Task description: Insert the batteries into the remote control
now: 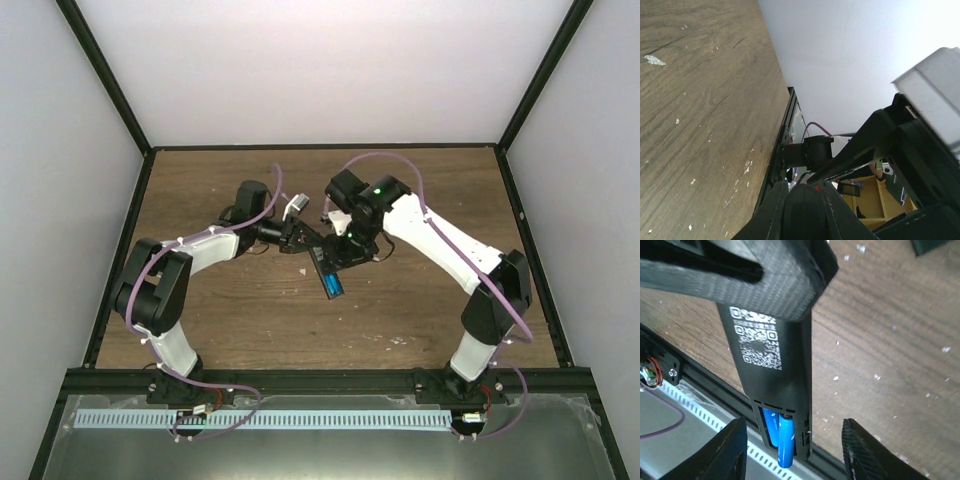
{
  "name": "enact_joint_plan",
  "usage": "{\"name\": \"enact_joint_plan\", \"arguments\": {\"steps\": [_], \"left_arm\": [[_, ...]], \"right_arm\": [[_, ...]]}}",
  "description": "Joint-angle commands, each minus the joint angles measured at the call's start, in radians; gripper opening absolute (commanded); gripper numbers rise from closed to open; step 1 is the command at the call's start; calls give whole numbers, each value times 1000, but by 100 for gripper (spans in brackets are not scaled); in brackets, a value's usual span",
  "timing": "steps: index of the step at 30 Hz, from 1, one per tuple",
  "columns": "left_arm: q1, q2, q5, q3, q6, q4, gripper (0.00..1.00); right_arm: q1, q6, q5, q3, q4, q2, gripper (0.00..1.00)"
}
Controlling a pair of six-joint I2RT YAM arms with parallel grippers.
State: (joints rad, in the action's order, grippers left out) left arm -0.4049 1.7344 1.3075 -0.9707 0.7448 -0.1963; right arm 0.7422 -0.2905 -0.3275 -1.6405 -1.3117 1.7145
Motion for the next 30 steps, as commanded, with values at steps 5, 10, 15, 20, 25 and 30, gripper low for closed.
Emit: {"name": "enact_joint_plan", "arguments": {"steps": [5, 10, 15, 20, 25, 30], "left_arm": [[4, -3, -21, -103, -16, 58, 0], [9, 5, -22, -143, 19, 49, 0], [9, 16, -24, -161, 100, -4, 0], [11, 19, -38, -186, 174, -15, 0], [12, 13, -69, -226, 209, 27, 0], [14, 0, -89, -252, 272, 13, 0]], "right_arm": [[-55, -8, 143, 30, 198, -163, 61], [-144, 21, 144, 136, 388, -301, 75], [-228, 54, 11, 266, 601, -381, 99], [-297, 36, -82, 321, 709, -378, 100], [-378, 32, -180, 361, 725, -377, 100], [-469, 47, -476, 405, 734, -397, 90]]}}
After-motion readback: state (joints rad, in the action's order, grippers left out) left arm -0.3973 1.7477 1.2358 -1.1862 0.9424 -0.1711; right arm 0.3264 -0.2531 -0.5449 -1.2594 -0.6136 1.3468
